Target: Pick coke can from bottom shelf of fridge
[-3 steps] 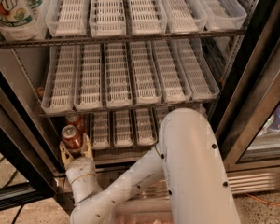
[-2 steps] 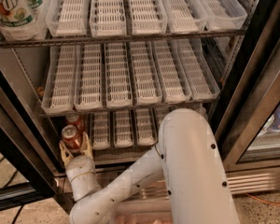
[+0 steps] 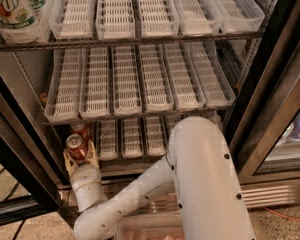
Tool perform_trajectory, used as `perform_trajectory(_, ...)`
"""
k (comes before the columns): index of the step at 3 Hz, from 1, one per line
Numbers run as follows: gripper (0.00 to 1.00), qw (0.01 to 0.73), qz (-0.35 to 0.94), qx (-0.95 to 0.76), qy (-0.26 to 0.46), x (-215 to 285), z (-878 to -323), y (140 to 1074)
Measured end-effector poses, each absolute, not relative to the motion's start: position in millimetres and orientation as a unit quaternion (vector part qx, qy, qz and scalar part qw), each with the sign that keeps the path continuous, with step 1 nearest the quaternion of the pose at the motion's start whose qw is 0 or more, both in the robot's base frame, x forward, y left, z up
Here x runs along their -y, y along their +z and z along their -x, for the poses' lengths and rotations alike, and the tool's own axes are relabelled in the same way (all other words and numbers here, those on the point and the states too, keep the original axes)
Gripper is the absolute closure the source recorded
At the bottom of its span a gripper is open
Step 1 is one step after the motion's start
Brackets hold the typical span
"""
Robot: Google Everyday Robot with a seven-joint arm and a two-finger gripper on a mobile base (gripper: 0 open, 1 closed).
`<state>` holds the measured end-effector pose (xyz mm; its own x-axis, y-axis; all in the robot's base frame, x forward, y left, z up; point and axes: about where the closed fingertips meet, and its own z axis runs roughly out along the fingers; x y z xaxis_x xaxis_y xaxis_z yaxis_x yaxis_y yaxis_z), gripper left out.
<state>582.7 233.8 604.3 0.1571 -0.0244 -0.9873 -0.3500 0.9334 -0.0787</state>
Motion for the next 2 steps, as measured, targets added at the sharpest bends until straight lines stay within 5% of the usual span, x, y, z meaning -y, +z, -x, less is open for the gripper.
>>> perform_trajectory(2,0.43,0.748,0.142,-0.64,0.104,-232.4,-592.1,604.4)
